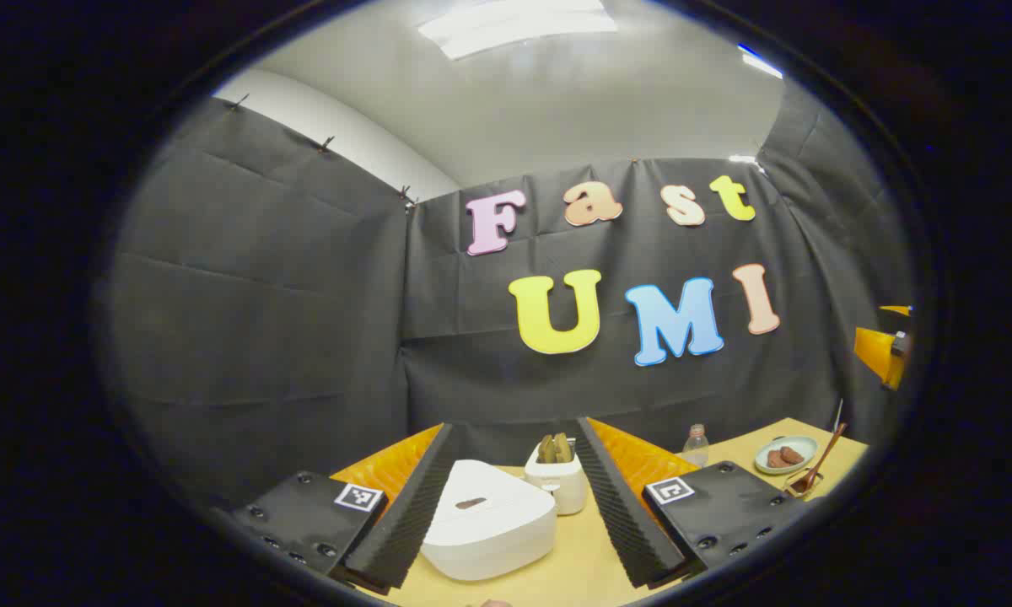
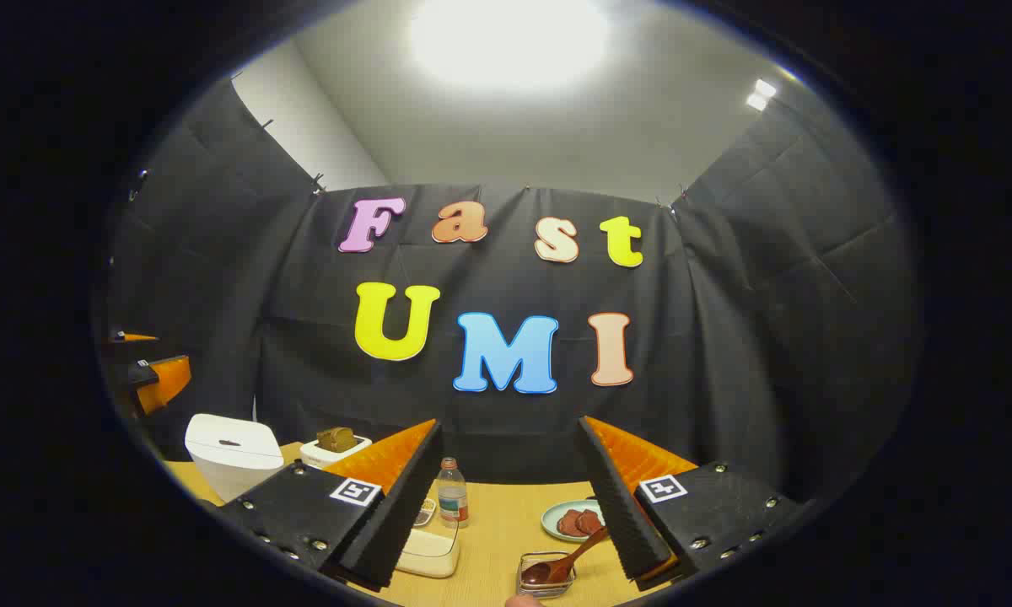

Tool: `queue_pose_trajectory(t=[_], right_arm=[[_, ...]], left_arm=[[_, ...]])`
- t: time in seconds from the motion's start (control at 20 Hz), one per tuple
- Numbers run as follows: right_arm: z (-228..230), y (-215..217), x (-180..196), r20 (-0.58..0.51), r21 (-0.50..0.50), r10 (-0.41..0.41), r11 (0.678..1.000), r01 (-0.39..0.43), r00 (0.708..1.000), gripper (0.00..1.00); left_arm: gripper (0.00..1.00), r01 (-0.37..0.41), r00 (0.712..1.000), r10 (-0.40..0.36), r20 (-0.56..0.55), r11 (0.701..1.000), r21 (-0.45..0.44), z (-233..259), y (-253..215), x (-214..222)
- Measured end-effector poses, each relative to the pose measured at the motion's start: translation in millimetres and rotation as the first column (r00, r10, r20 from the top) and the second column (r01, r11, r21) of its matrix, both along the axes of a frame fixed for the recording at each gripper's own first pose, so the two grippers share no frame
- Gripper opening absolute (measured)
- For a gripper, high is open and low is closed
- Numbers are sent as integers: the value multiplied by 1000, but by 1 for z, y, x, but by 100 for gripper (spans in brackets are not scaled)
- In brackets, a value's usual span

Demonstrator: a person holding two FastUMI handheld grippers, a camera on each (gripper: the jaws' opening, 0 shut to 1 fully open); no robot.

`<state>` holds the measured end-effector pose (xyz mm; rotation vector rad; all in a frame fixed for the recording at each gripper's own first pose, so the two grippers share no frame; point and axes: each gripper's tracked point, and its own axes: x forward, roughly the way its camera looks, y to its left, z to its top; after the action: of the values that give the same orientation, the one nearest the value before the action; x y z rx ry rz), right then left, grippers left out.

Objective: Close the left gripper, press the button to open the rice cooker; take a wooden spoon from the chopstick holder with the right hand, scoop a spoonful of rice and pour it into the rice cooker, then put the wooden spoon back into the chopstick holder.

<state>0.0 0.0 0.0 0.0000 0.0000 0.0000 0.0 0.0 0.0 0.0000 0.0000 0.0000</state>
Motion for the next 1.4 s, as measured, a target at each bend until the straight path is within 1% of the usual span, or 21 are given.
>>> queue_pose_trajectory(t=[0.2,0.4,0.45,0.55,0.6,0.65,0.7,0.8,0.85,1.05,1.15,1.2,1.25,1.3,1.35,1.4], right_arm=[[-3,-8,0,-24,25,-11,1000,12,1000,96],[-1,-19,2,-32,27,-27,999,28,999,96],[-1,-19,2,-31,36,-30,999,31,999,96],[-4,-18,3,-36,41,-31,999,33,999,96],[-5,-17,5,-40,38,-27,999,28,999,95],[-6,-16,6,-44,34,-22,999,23,999,95],[-6,-14,7,-45,31,-16,999,17,999,95],[-5,-13,10,-42,30,-12,999,13,999,96],[-5,-12,10,-39,34,-11,999,13,999,96],[-9,-10,16,-36,24,-12,1000,12,999,96],[-14,-5,17,-44,25,3,1000,-1,999,96],[-18,-2,19,-56,26,12,1000,-10,998,95],[-19,-1,21,-62,26,12,1000,-11,998,95],[-19,-2,24,-64,33,10,999,-7,998,96],[-18,2,25,-63,42,15,999,-12,998,96],[-17,3,26,-60,41,15,999,-13,998,96]], left_arm=[[98,8,1000,-8,5,1000,16,2,-9,0],[98,4,1000,-4,9,1000,-1,3,-10,-1],[91,0,1000,0,6,1000,2,1,-8,-1],[91,-4,1000,4,3,1000,3,1,-8,-2],[98,-6,1000,6,2,1000,3,1,-8,-1],[98,-8,1000,8,2,1000,4,0,-8,-1],[91,-9,1000,9,3,1000,4,2,-8,1],[91,-11,1000,11,7,1000,6,4,-8,4],[98,-10,1000,10,7,1000,6,3,-8,6],[98,-15,1000,15,-2,1000,4,-3,-6,7],[98,-14,1000,14,-16,1000,2,-8,-6,11],[91,-17,1000,17,-20,1000,1,-9,-4,12],[98,-18,1000,18,-17,1000,-2,-9,-3,14],[98,-7,1000,7,-12,1000,-10,-6,-4,16],[91,2,1000,-2,-8,1000,-20,-5,-7,17],[90,8,1000,-8,-1,999,-33,-1,-5,19]])
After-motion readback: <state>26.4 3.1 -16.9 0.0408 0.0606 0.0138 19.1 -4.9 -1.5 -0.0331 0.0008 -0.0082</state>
